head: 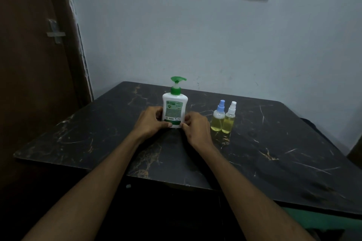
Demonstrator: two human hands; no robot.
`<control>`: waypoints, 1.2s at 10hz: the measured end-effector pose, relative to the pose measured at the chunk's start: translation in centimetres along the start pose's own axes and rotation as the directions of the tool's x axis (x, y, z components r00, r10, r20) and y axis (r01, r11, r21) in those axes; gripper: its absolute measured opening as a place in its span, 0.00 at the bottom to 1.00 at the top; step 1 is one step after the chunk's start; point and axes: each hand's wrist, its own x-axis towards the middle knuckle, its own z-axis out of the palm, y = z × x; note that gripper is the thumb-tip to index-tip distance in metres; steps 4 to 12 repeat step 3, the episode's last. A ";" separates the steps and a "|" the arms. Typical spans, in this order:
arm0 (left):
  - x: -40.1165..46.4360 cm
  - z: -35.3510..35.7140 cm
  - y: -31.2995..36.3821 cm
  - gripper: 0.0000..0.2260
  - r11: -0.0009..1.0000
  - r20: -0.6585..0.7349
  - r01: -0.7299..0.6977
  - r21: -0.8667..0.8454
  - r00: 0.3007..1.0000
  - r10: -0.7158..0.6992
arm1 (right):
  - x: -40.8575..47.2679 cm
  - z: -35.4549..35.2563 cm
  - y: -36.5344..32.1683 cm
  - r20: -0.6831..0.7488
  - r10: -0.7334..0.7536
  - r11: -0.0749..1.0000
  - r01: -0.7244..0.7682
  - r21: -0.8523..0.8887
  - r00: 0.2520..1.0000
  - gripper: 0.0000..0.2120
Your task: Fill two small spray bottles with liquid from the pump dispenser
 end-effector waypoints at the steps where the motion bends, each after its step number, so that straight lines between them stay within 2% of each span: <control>1: 0.4 0.2 -0.2 0.22 1.000 -0.003 0.006 -0.015 1.000 -0.006 | 0.3 0.1 0.3 -0.012 -0.006 1.000 0.006 0.003 1.000 0.03; 3: 0.0 -0.3 0.1 0.26 1.000 0.029 0.021 -0.002 0.999 -0.021 | -0.2 -1.0 -0.4 0.019 0.060 0.998 -0.060 0.018 0.998 0.03; 12: 0.0 -0.3 0.1 0.26 1.000 0.029 0.021 -0.002 0.999 -0.021 | -0.2 -1.0 -0.4 0.019 0.060 0.998 -0.060 0.018 0.998 0.03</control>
